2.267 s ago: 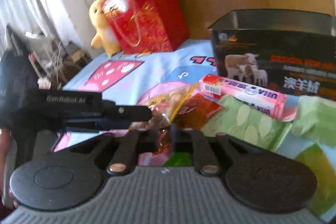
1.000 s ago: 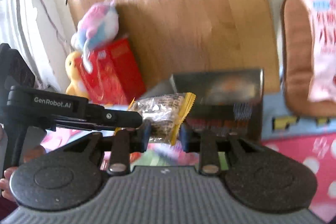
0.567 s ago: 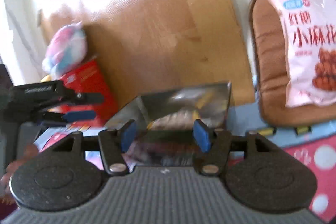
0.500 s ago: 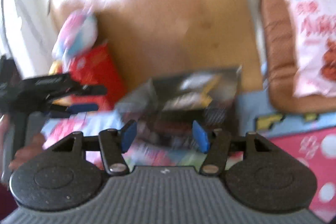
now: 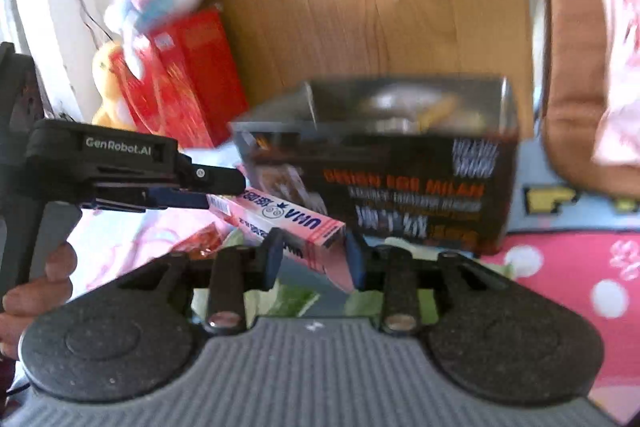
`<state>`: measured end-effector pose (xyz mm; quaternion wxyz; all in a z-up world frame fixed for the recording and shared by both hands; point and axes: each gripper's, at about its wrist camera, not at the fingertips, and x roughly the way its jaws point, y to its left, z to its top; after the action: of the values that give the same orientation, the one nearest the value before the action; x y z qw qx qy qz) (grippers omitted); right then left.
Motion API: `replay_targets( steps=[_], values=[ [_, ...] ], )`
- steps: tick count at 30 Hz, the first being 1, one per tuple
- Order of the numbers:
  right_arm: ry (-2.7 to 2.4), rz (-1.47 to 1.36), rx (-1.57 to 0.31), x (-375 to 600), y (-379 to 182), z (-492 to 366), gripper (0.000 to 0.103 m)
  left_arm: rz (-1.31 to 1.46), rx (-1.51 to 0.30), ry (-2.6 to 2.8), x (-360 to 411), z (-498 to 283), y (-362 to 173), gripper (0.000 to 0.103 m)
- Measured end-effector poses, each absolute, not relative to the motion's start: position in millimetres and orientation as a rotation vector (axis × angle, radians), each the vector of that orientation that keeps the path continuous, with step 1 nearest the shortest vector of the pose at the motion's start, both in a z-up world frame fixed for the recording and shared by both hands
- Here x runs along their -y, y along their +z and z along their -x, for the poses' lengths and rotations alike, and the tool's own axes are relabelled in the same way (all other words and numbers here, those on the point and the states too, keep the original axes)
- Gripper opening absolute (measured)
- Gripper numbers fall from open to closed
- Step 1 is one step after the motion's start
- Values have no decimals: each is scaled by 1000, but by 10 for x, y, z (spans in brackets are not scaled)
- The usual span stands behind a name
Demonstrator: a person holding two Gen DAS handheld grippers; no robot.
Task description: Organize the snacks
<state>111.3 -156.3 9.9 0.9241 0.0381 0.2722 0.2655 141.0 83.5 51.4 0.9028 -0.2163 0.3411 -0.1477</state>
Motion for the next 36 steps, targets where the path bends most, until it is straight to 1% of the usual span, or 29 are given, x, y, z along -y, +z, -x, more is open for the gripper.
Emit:
replay_targets(
  steps=[3, 4, 7, 9, 14, 18, 19, 22, 24, 26, 36],
  values=[
    [547, -39, -437, 1679, 298, -716, 37, 428, -629, -346, -765, -1063, 667, 38],
    [545, -31, -407, 1705, 338, -592, 37, 416, -617, -355, -722, -974, 687, 40],
    [539, 14, -354, 1773, 346, -252, 37, 365, -625, -373, -601, -727, 665, 43],
    [539, 30, -373, 1794, 295, -91, 37, 359, -665, -380, -577, -598, 548, 43],
    [565, 25, -490, 1813, 85, 126, 37, 397, -763, -379, -655, -343, 243, 43],
    [585, 26, -533, 1773, -42, 222, 39, 370, -738, -371, -664, -196, 197, 43],
    [586, 22, -541, 1765, -60, 227, 40, 365, -738, -371, -659, -186, 203, 47],
    [586, 28, -534, 1745, -69, 252, 48, 360, -735, -366, -681, -152, 256, 49],
    [568, 47, -519, 1750, -49, 299, 66, 360, -698, -352, -767, -92, 329, 55],
    [549, 58, -499, 1780, -31, 366, 74, 356, -674, -332, -813, -50, 377, 57],
    [558, 77, -560, 1787, -100, 401, 74, 295, -763, -355, -726, -55, 300, 57]
  ],
)
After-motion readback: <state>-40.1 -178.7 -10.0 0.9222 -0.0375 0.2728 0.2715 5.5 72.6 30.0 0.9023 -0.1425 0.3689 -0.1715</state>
